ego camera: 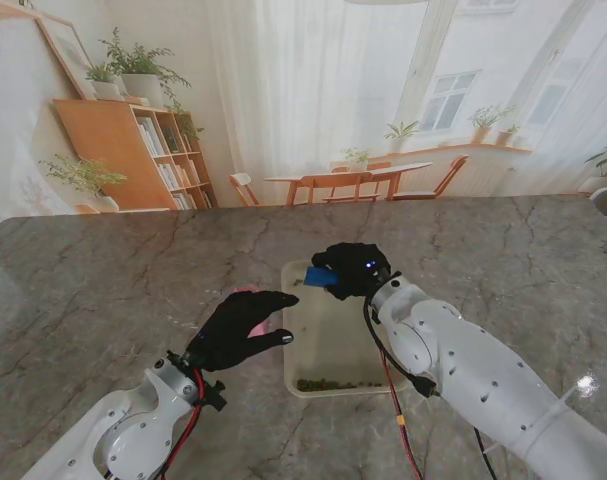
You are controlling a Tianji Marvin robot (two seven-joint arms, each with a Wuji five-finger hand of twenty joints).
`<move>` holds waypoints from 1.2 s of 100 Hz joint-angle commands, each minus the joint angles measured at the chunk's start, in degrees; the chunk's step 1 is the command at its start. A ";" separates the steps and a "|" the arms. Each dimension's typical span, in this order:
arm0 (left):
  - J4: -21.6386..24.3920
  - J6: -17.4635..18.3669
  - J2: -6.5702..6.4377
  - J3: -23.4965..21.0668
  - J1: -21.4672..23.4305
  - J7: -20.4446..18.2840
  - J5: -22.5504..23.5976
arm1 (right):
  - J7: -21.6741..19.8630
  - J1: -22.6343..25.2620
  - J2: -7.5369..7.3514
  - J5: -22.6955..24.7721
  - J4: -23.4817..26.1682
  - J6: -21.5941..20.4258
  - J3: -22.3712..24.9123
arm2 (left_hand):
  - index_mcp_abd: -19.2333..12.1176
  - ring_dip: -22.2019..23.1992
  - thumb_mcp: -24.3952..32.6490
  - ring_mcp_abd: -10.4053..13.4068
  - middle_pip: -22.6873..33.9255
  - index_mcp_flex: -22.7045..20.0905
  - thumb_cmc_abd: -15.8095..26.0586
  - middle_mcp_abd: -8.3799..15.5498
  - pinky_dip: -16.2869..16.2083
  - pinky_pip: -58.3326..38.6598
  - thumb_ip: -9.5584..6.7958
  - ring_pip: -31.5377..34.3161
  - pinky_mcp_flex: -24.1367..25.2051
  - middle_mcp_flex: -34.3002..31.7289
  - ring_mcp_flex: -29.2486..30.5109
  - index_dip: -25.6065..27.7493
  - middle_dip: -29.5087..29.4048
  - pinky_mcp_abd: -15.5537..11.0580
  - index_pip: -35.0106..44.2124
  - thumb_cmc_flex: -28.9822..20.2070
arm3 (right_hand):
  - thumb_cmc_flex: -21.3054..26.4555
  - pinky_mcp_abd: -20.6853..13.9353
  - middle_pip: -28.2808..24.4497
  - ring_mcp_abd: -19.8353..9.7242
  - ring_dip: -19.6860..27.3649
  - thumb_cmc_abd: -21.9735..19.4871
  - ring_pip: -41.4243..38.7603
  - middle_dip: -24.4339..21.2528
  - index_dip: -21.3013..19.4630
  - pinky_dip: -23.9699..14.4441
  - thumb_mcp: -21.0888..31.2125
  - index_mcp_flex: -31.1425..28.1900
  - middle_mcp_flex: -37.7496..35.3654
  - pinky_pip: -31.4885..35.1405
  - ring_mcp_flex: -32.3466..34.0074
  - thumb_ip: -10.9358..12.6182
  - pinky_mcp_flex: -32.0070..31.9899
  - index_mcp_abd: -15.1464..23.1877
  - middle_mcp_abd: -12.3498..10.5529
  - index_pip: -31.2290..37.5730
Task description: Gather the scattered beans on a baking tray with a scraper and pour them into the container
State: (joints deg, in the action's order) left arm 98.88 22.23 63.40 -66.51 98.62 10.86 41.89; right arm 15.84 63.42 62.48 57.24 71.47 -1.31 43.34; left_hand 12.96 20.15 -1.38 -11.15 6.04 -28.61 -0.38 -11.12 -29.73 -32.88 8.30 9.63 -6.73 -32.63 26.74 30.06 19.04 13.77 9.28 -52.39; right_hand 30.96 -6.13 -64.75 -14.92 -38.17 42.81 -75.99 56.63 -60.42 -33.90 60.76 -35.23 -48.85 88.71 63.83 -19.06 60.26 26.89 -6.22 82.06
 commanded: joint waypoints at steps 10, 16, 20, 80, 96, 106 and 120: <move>0.38 -0.39 0.12 -0.04 0.52 0.08 0.13 | 0.11 -6.41 1.80 -2.28 -6.24 -0.21 -4.53 | -1.17 0.44 -0.86 0.07 -0.11 -0.67 2.22 1.42 -2.02 -0.44 -5.85 0.20 0.10 -0.20 1.41 0.34 0.94 1.04 0.09 -1.54 | 3.76 4.39 -2.69 2.89 3.31 -4.30 5.52 -2.15 4.02 1.53 3.98 0.52 2.94 -4.44 -4.05 0.56 -5.39 2.58 0.80 -3.21; 0.42 -0.40 0.11 -0.10 0.58 0.07 0.19 | 0.23 -8.83 2.46 -4.07 -9.32 -0.63 -6.95 | -1.18 0.45 -0.89 0.25 -0.13 -0.64 2.26 1.40 -2.03 -0.45 -5.84 0.24 0.09 -0.16 1.49 0.33 0.93 1.12 0.08 -1.47 | 3.93 5.85 -3.05 3.96 4.14 -4.58 7.00 -2.68 3.90 2.11 3.80 0.90 3.59 -5.73 -5.23 0.59 -7.06 2.16 0.97 -3.08; 0.44 -0.39 0.10 -0.13 0.60 0.05 0.23 | 0.43 -10.32 2.93 -5.12 -11.35 -0.86 -8.54 | -1.23 0.45 -0.89 0.26 -0.11 -0.65 2.25 1.50 -2.03 -0.46 -5.84 0.23 0.08 -0.19 1.48 0.34 0.94 0.98 0.08 -1.48 | 4.02 6.43 -3.23 4.47 4.47 -4.85 7.62 -2.87 3.83 2.36 3.64 1.23 3.98 -6.28 -5.84 0.60 -7.96 2.08 1.01 -3.05; 0.27 -0.59 -0.01 0.18 0.13 -0.93 -0.29 | 1.47 -18.12 5.66 -10.76 -24.89 -2.66 -18.10 | -1.21 0.44 -0.88 0.19 -0.13 -0.65 2.24 1.47 -2.03 -0.43 -5.84 0.20 0.11 -0.16 1.45 0.34 0.93 0.93 0.08 -1.51 | 4.48 10.48 -5.35 7.44 7.04 -8.59 11.83 -5.85 0.78 5.22 0.24 3.86 7.87 -9.48 -10.07 0.96 -14.18 -0.41 1.93 -1.96; 0.17 -0.60 -0.03 0.35 -0.07 -1.18 -0.48 | 1.40 -18.42 5.58 -11.03 -25.99 -2.68 -18.42 | -1.21 0.46 -0.87 0.23 -0.10 -0.71 2.22 1.42 -2.03 -0.45 -5.85 0.25 0.05 -0.21 1.53 0.36 0.94 0.96 0.11 -1.55 | 3.27 12.44 -5.17 8.79 7.95 -10.33 14.94 -6.95 -1.01 6.92 -1.36 3.54 9.16 -11.37 -11.87 1.07 -17.65 -0.44 2.22 -1.65; 0.17 -0.61 -0.03 0.35 -0.07 -1.18 -0.49 | 1.22 -18.59 5.79 -11.85 -27.03 -2.90 -18.51 | -1.23 0.46 -0.88 0.25 -0.12 -0.67 2.23 1.43 -2.02 -0.43 -5.84 0.24 0.08 -0.17 1.51 0.35 0.94 0.92 0.09 -1.53 | 3.00 12.46 -4.69 9.52 8.52 -10.61 16.73 -7.62 -1.39 8.00 -1.57 3.25 9.78 -12.64 -12.69 1.14 -18.70 -0.75 2.56 -1.71; 0.17 -0.61 -0.03 0.35 -0.07 -1.18 -0.49 | 1.21 -19.01 6.02 -12.63 -28.60 -3.47 -19.25 | -1.13 0.46 -0.87 0.06 -0.11 -0.66 2.24 1.42 -2.02 -0.44 -5.85 0.24 0.07 -0.20 1.50 0.35 0.94 0.98 0.09 -1.56 | 1.75 12.62 -4.42 10.27 9.13 -11.38 18.79 -8.33 -1.44 9.62 -2.30 3.15 10.37 -14.45 -13.28 1.04 -19.69 -1.48 2.88 -1.56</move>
State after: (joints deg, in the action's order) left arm 99.08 21.80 63.31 -66.37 98.42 9.69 41.59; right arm 17.91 44.62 68.45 44.68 43.58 -4.42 24.15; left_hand 12.96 20.15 -1.38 -11.15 6.03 -28.61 -0.39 -11.12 -29.73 -32.88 8.30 9.63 -6.73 -32.63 26.74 30.06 19.04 13.79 9.28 -52.39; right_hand 32.12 5.46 -67.64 -5.75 -29.64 36.30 -58.08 48.89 -61.16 -25.72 57.51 -30.65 -39.76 75.13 51.62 -19.06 41.33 23.91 -3.77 79.65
